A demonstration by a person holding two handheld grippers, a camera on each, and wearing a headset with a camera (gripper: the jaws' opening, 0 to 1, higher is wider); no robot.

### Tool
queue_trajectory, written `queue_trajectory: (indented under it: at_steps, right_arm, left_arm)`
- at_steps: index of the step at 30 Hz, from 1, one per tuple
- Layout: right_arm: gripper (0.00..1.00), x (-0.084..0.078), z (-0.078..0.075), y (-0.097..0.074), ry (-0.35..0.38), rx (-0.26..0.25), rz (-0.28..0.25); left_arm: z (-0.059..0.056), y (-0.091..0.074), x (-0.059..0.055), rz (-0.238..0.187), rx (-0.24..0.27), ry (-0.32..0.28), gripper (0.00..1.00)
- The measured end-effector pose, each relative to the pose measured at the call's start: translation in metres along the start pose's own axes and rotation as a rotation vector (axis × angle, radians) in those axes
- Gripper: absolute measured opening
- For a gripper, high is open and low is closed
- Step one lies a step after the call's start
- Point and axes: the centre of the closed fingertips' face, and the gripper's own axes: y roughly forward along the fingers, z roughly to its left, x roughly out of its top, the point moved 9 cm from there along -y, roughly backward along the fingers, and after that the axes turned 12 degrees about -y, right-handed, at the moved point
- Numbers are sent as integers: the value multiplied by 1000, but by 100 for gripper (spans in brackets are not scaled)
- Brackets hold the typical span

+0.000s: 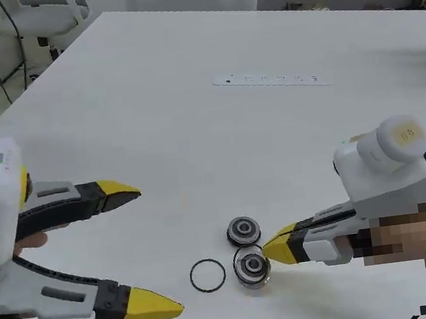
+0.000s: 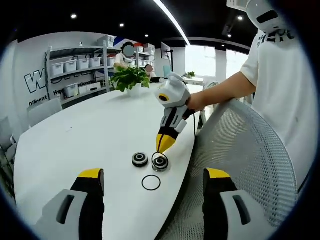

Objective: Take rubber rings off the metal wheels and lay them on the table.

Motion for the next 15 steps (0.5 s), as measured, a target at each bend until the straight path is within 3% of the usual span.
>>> queue_trajectory:
  at_steps: [9, 15]
  right_arm:
    - [0, 5, -2, -5, 12, -12, -29]
    - [0, 8, -1, -7, 19, -19, -55]
  left_arm:
    - [2, -4, -9, -3, 49, -31, 80]
    - [-1, -2, -12, -7, 49, -50, 81]
